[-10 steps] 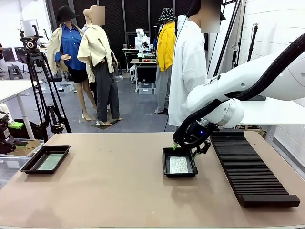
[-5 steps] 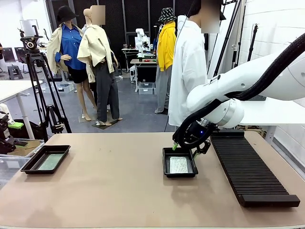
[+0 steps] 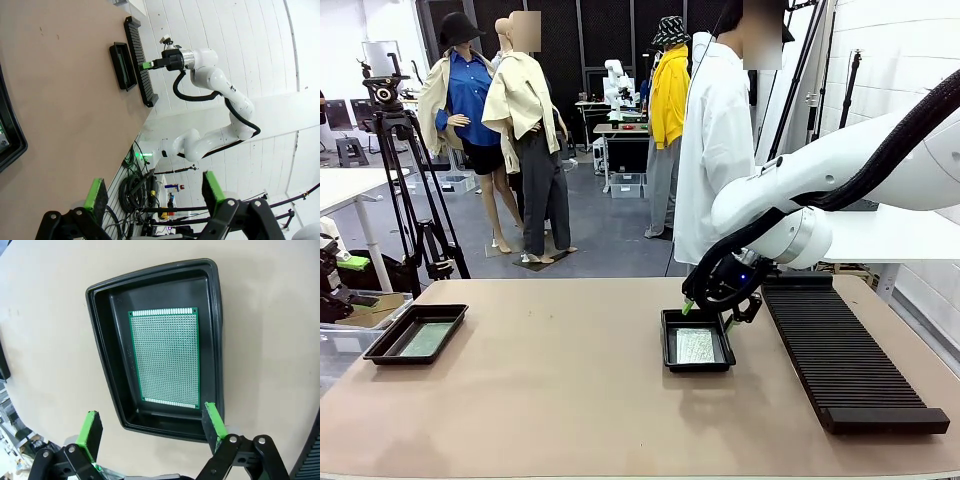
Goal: Inspect and transfer BCBs to ESD trays.
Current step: Pick up the ESD tray and place it on the left side of the table.
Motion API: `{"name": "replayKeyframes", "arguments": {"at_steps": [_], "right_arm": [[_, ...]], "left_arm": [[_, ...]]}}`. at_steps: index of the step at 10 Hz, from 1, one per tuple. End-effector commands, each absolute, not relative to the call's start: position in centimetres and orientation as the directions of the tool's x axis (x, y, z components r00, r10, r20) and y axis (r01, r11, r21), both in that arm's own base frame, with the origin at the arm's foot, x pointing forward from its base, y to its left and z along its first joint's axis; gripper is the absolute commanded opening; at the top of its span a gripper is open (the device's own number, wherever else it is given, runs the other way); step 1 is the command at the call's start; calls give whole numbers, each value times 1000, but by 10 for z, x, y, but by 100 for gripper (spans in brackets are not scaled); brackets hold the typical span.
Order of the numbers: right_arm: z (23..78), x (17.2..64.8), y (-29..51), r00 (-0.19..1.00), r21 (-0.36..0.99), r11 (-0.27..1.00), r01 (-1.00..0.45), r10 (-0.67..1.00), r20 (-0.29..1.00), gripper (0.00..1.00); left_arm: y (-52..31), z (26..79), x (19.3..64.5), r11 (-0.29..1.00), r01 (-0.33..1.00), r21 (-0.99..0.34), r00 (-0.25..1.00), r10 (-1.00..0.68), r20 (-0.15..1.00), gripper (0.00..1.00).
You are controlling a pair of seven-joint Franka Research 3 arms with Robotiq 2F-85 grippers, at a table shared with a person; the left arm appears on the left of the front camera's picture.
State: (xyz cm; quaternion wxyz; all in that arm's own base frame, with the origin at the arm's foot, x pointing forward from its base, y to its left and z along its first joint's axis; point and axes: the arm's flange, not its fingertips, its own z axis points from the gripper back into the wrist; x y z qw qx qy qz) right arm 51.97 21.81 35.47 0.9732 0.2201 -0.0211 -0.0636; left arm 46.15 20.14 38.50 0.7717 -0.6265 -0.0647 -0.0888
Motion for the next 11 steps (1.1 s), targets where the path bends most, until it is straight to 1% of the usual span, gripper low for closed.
{"name": "replayKeyframes", "arguments": {"at_steps": [1,2,3,5,9,10,11], "right_arm": [[355,520,218,991,431,895,114,-133,13,100],[361,517,209,994,463,881,98,-105,-13,100],[368,514,197,995,482,871,93,-102,-8,100],[384,507,168,996,535,842,74,-88,0,100],[411,500,102,998,649,760,34,-61,19,100],[417,502,82,998,692,721,40,-63,8,100],[422,506,61,998,730,682,54,-54,-23,100]], "left_arm": [[201,385,462,199,218,-955,976,-56,211,100],[189,388,460,166,215,-963,977,-47,210,100],[177,392,459,150,217,-965,976,-41,213,100],[148,400,453,189,213,-959,977,-45,208,100],[67,421,452,213,201,-956,980,-36,198,100],[46,428,452,243,159,-957,987,-5,163,100],[25,435,451,293,136,-946,988,30,151,100]]}}
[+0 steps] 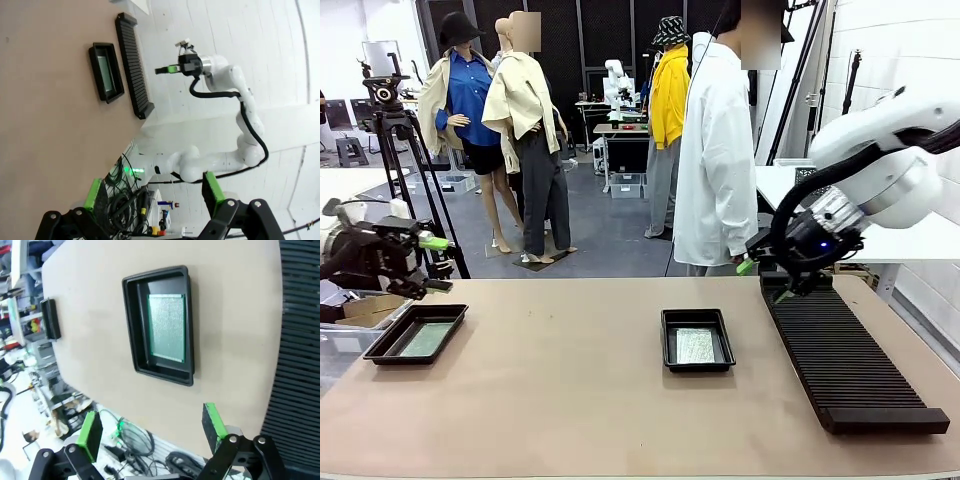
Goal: Inspect and transfer BCBs to ESD trays.
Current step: Pick up the ESD tray and place it on the left side of the table.
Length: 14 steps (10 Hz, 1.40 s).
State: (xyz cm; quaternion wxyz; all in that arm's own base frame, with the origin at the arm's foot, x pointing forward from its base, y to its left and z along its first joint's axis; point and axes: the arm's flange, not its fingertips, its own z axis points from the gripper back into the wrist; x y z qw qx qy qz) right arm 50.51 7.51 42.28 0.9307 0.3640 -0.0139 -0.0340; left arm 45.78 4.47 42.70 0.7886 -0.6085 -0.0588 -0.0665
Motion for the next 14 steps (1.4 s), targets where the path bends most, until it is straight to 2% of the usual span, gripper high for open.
{"name": "replayKeyframes", "arguments": {"at_steps": [1,4,8,14], "right_arm": [[425,509,42,997,758,649,65,-63,-32,100],[425,501,-5,994,823,564,66,-107,-7,100],[424,500,-52,992,875,481,50,-127,13,100],[401,500,-100,991,925,378,28,-129,22,100]], "left_arm": [[2,442,449,344,133,-930,988,30,153,100],[-70,454,441,488,172,-856,983,-35,178,100],[-154,445,434,572,127,-810,967,110,229,100],[-256,433,461,710,20,-704,981,124,152,100]]}}
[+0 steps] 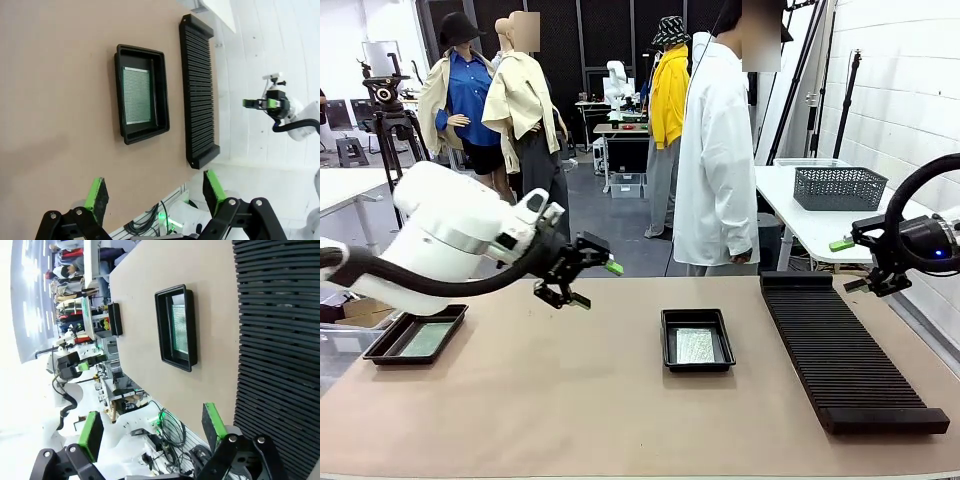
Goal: Inspect and transfer BCBs to ESD trays.
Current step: Pick up the ESD tray and place it on the left side of the table.
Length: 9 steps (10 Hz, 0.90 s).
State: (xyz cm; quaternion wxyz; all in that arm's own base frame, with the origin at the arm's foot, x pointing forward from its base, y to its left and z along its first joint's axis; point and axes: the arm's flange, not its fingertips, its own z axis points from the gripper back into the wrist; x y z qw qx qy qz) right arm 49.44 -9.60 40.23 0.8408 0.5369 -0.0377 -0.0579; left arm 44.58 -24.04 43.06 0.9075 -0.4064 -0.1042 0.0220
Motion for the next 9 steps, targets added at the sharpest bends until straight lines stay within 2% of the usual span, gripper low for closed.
{"name": "replayKeyframes", "arguments": {"at_steps": [1,7,9], "right_arm": [[398,502,-105,992,932,363,14,-122,33,100],[388,512,-139,998,959,285,-3,-61,21,100],[385,518,-146,999,961,278,-13,-30,23,100]], "left_arm": [[-274,429,470,730,18,-683,983,113,147,100],[-366,389,473,843,17,-538,997,27,73,100],[-381,379,475,866,22,-500,996,24,85,100]]}}
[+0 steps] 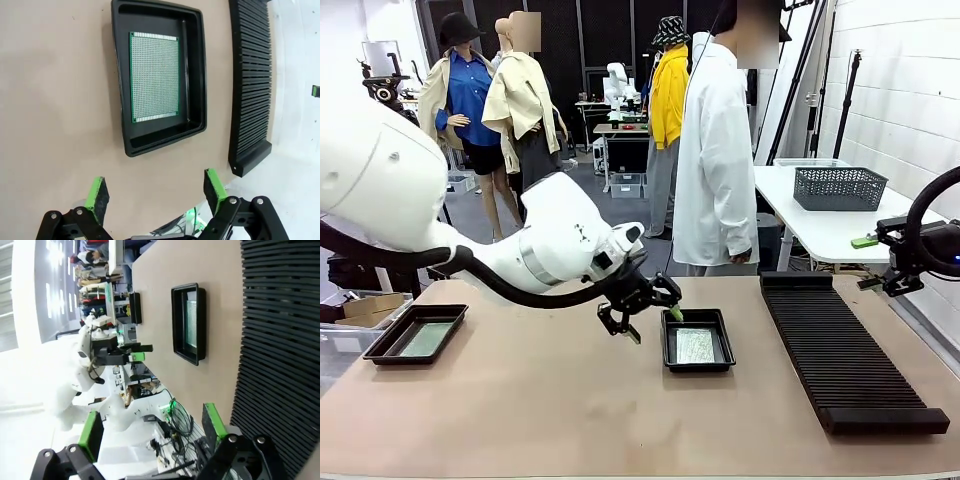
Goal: Inspect and transfer BCBs to ESD trays.
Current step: Pick up the ESD tray and place it on the left side of the table.
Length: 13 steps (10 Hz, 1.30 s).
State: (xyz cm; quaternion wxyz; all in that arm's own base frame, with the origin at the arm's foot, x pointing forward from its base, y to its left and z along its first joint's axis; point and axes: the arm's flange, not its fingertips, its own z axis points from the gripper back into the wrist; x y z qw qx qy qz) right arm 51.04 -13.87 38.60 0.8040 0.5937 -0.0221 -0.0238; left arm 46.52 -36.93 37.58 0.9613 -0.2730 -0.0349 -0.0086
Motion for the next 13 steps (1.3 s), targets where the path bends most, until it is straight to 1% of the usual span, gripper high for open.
{"name": "replayKeyframes", "arguments": {"at_steps": [1,2,4,5,7,9,13], "right_arm": [[381,519,-147,1000,957,290,-29,3,29,100],[378,520,-147,999,958,284,-39,26,33,100],[374,519,-146,997,959,276,-69,59,54,100],[377,519,-141,1000,959,281,-22,-5,24,100],[377,519,-141,1000,959,281,-22,-5,24,100],[377,519,-141,1000,959,281,-22,-5,24,100],[377,519,-141,1000,959,281,-22,-5,24,100]], "left_arm": [[-388,374,480,879,17,-477,993,41,111,100],[-396,369,482,889,2,-459,994,50,100,100],[-410,362,497,910,-6,-414,987,73,145,100],[-411,358,506,914,-22,-406,985,90,148,100],[-414,347,520,921,-32,-389,986,92,137,100],[-414,335,527,938,-34,-346,983,95,159,100],[-425,312,531,962,-18,-273,983,66,169,100]]}}
